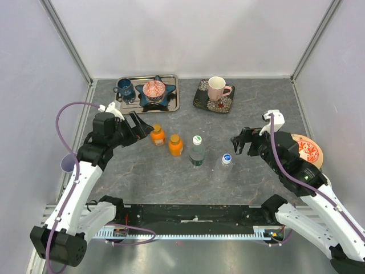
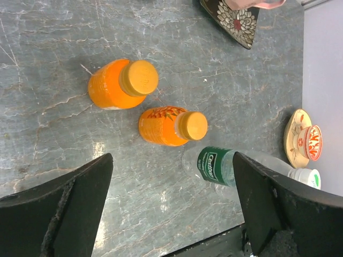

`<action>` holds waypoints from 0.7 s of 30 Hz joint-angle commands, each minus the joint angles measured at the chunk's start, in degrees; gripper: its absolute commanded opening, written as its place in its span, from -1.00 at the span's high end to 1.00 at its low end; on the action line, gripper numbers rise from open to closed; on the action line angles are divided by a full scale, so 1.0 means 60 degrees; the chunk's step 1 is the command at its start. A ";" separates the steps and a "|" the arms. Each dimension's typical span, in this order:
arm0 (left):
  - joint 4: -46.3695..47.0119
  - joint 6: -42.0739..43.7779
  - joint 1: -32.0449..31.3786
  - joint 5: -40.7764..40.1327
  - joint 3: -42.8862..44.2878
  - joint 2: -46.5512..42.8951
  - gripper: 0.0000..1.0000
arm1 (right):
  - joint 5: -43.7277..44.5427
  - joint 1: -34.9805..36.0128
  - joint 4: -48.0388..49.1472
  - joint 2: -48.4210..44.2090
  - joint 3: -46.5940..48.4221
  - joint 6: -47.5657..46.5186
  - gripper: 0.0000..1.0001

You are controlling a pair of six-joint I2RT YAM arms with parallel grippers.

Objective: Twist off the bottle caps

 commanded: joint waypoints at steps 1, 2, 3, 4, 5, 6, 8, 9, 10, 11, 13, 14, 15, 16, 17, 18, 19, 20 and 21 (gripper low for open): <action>-0.0155 0.0529 0.0006 -0.0247 0.0043 -0.0789 -0.99 | -0.1266 0.0014 -0.0505 0.0375 0.0729 -0.0694 -0.96; -0.0170 0.0660 0.0006 -0.0232 0.0014 -0.0993 -0.99 | -0.1386 0.0014 -0.0753 0.0564 0.0804 -0.0754 -0.96; -0.0170 0.0705 0.0006 -0.0247 -0.0074 -0.1097 -0.99 | -0.1416 0.0014 -0.0857 0.0609 0.0906 -0.0784 -0.96; -0.0156 0.0734 -0.0008 -0.0319 -0.0104 -0.1199 -0.99 | -0.1489 0.0000 -0.0916 0.0610 0.0965 -0.0856 -0.96; -0.0155 0.0822 -0.0008 -0.0393 -0.0147 -0.1403 -0.99 | -0.1519 0.0014 -0.0975 0.0537 0.0980 -0.0872 -0.96; -0.0141 0.0866 -0.0008 -0.0451 -0.0220 -0.1492 -0.99 | -0.1562 0.0000 -0.1033 0.0508 0.0995 -0.0886 -0.96; -0.0097 0.0968 -0.0008 -0.0466 -0.0294 -0.1639 -0.99 | -0.1883 0.0000 -0.1252 0.0580 0.1039 -0.0959 -0.96; -0.0068 0.1012 -0.0008 -0.0452 -0.0367 -0.1712 -0.99 | -0.2016 0.0029 -0.1282 0.0595 0.1039 -0.0945 -0.96; -0.0068 0.1056 -0.0008 -0.0423 -0.0411 -0.1727 -0.99 | -0.2177 0.0015 -0.1283 0.0595 0.0952 -0.0916 -0.96; -0.0039 0.1100 -0.0023 -0.0423 -0.0426 -0.1727 -0.99 | -0.2396 0.0029 -0.1254 0.0508 0.0907 -0.0829 -0.96; -0.0038 0.1159 -0.0052 -0.0423 -0.0470 -0.1669 -0.99 | -0.2514 0.0044 -0.1239 0.0449 0.0863 -0.0799 -0.94; -0.0038 0.1188 -0.0067 -0.0437 -0.0485 -0.1640 -0.99 | -0.2501 0.0044 -0.1210 0.0434 0.0863 -0.0784 -0.94; -0.0053 0.1174 -0.0082 -0.0452 -0.0514 -0.1596 -0.99 | -0.2065 0.0044 -0.1166 0.0434 0.0877 -0.0755 -0.95; -0.0038 0.1203 -0.0096 -0.0466 -0.0514 -0.1567 -0.99 | -0.1800 0.0058 -0.1122 0.0463 0.0950 -0.0769 -0.95; -0.0038 0.1218 -0.0096 -0.0568 -0.0514 -0.1537 -0.99 | -0.1435 0.0058 -0.1049 0.0608 0.1052 -0.0813 -0.96; -0.0096 0.1218 -0.0111 -0.0642 -0.0485 -0.1537 -0.99 | -0.0532 0.0058 -0.1135 0.0784 0.1213 -0.0813 -0.96; -0.0155 0.1218 -0.0111 -0.0744 -0.0441 -0.1523 -0.99 | 0.0188 0.0044 -0.1223 0.1003 0.1650 -0.0828 -0.96; -0.0213 0.1218 -0.0111 -0.0991 -0.0397 -0.1522 -0.99 | 0.0862 0.0044 -0.1558 0.1600 0.1915 -0.0828 -0.96; -0.0330 0.1232 -0.0096 -0.1110 -0.0295 -0.1508 -0.99 | 0.2580 0.0058 -0.1750 0.1954 0.2512 -0.0712 -0.96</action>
